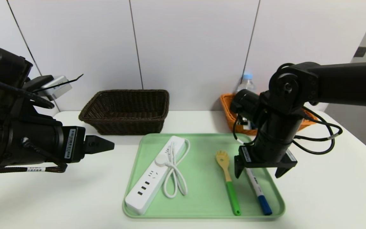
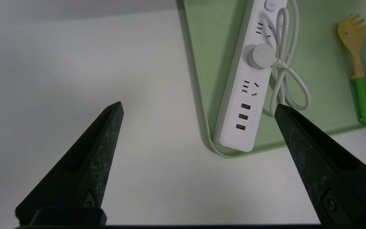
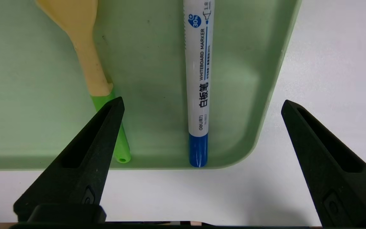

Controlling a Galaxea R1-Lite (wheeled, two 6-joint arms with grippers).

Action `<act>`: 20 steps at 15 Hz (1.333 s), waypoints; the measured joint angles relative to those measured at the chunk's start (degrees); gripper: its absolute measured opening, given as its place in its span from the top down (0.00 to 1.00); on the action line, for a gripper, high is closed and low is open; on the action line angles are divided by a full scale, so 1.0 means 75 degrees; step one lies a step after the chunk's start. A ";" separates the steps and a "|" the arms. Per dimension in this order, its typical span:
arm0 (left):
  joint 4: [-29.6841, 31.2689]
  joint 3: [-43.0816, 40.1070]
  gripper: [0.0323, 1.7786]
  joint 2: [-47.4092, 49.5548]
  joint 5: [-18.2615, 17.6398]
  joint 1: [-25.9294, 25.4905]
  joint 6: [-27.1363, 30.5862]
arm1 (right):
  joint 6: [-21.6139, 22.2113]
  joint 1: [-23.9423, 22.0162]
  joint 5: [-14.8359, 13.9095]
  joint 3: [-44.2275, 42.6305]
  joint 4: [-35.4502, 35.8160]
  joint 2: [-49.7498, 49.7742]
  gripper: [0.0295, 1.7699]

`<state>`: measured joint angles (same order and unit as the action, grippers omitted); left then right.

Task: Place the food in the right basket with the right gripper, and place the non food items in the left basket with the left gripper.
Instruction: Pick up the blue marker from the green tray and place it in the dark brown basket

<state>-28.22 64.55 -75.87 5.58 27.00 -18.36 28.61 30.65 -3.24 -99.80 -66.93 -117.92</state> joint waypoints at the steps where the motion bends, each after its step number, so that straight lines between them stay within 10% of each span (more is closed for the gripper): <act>1: 0.0000 0.0000 0.05 0.0000 0.0000 0.0000 -0.0003 | 0.0018 0.0003 -0.0003 -0.0015 0.0002 -0.0041 0.04; 20: 0.0000 0.0073 0.05 -0.0159 0.0008 -0.0011 0.0002 | 0.0289 -0.0062 -0.0060 -0.0530 -0.0047 -0.0414 0.04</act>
<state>-28.22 65.10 -77.07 5.64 26.92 -18.35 30.78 30.18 -3.69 -103.78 -67.28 -121.03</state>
